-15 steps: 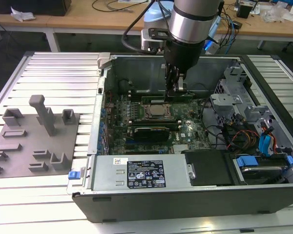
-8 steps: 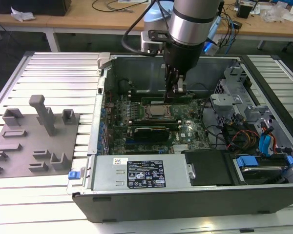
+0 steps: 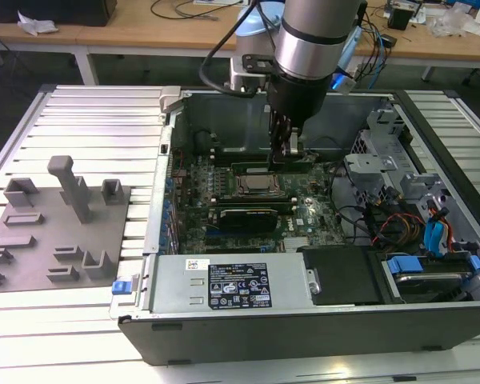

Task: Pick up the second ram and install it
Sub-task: 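Insert the second ram into the second slot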

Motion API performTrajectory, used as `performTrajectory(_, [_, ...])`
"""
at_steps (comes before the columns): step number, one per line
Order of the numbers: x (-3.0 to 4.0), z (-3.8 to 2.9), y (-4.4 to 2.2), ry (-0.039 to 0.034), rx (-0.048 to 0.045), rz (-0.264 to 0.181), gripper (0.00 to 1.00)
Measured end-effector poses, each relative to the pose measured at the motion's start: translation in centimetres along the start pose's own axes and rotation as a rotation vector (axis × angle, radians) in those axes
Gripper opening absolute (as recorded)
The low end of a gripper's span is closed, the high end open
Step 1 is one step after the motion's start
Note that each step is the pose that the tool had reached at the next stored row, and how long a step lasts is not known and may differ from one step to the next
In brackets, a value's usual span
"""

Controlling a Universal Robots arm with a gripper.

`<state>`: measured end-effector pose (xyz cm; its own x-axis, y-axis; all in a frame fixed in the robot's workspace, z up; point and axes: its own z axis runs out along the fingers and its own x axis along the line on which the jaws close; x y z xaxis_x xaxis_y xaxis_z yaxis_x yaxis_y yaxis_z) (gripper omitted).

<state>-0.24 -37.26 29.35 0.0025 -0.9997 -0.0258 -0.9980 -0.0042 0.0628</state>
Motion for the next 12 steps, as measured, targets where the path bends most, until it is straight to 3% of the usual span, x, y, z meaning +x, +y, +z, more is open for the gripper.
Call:
performTrajectory(9, [-0.04,0.92,-0.02,-0.0001,0.0000,0.000,0.13])
performTrajectory(12, [-0.06,1.25,0.37,0.0000,0.0000,0.000,0.13])
